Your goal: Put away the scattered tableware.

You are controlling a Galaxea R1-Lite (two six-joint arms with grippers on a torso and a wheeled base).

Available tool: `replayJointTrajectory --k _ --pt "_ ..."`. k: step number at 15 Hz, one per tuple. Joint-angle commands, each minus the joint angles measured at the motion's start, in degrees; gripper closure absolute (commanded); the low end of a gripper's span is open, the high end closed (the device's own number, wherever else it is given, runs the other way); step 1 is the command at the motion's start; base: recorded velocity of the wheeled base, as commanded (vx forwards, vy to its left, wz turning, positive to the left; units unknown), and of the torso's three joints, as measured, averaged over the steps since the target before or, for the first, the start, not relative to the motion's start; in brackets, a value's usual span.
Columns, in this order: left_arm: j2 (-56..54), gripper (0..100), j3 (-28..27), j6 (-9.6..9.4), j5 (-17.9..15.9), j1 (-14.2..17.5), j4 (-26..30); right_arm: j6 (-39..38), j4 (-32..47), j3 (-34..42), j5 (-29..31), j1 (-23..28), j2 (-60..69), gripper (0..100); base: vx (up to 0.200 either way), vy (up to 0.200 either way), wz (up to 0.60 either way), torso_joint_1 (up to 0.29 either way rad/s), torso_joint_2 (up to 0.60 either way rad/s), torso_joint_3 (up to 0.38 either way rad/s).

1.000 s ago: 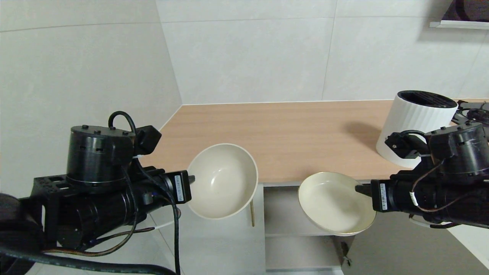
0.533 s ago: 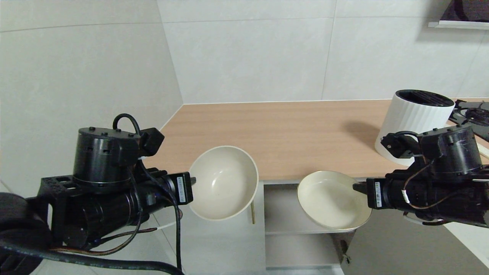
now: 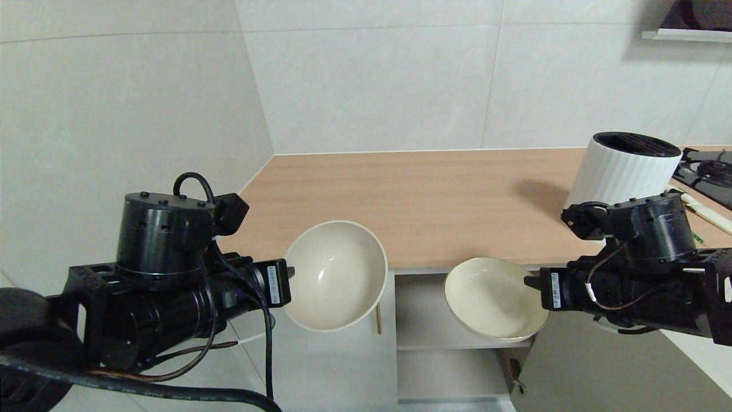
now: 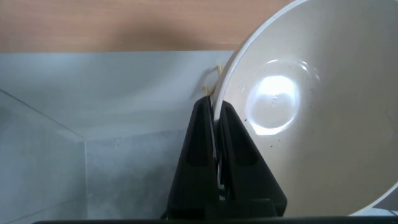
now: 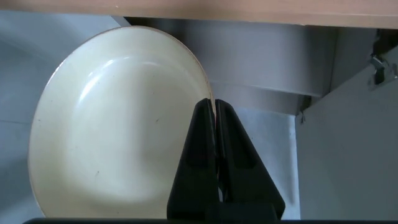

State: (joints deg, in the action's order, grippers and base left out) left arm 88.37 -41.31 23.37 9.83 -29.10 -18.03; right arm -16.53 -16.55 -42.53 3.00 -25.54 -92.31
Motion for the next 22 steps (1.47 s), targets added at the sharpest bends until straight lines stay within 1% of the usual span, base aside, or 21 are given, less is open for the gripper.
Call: replayJointTrajectory --k 1,13,22 --pt "0.1 100 -0.1 0.01 0.0 0.0 0.0 0.0 0.0 0.0 0.0 0.1 -0.7 100 0.000 0.000 0.00 -0.154 0.35 0.183" --pt "0.2 100 -0.1 0.01 0.0 0.0 0.0 0.0 0.0 0.0 0.0 0.1 -2.3 100 0.000 0.000 0.00 -0.191 0.47 0.281" --pt "0.2 100 -0.1 0.01 0.0 0.0 0.0 0.0 0.0 0.0 0.0 0.1 -2.3 100 0.000 0.000 0.00 -0.126 0.44 0.314"
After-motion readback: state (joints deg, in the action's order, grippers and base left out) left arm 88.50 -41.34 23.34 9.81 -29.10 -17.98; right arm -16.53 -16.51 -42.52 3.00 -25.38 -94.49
